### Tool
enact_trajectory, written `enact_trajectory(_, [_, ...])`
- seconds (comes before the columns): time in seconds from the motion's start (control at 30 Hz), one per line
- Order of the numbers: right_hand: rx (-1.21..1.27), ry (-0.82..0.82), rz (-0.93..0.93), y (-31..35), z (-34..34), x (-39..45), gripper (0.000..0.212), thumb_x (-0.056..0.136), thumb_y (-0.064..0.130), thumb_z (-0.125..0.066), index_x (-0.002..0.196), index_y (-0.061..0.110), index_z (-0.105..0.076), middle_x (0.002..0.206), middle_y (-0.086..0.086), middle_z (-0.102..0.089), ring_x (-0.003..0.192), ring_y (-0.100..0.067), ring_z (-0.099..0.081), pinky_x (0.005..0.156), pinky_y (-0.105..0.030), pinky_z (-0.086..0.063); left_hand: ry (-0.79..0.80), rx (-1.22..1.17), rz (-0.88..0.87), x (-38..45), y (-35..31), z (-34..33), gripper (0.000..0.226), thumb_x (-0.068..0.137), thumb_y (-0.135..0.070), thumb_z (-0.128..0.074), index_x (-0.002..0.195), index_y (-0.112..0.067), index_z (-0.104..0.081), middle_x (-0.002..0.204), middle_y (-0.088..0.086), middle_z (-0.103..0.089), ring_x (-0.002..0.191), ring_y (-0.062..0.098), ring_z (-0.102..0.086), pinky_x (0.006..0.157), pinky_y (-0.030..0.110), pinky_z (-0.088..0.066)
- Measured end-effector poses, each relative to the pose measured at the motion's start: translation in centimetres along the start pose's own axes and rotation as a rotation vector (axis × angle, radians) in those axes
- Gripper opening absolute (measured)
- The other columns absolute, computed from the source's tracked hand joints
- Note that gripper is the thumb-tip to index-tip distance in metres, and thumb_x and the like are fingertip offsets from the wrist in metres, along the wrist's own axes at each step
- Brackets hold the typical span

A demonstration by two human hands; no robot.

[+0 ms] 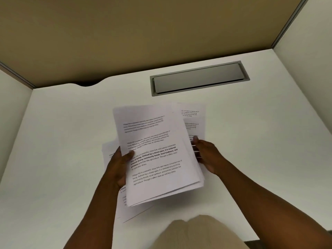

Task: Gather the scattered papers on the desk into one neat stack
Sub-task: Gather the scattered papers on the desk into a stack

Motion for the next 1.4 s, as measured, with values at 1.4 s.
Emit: enact_trajectory(1.4, [0.071,-0.035,0.490,14.8,-0.1,-4.4,0.021,0.089,0.014,-0.064,0.110,0.012,-0.063,0.114,-0.009,-0.070,0.098,-0.024,-0.067,0.087,-0.038,-0.057,-0.018,-0.190,-0.025,1.2,-0.3,1.4,0.049,0.090,-0.002,-0.056,0.136,-0.019,-0.052,0.128,0.013,-0.064,0.113,0.035,-0.063,0.083,0.052,-0.056])
Point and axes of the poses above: each hand's wrist, its own x-axis towards the middle knuckle, its own z-axis out of the back of the hand, y = z × x, the point moved 8 cm from there along x, towards the middle knuckle
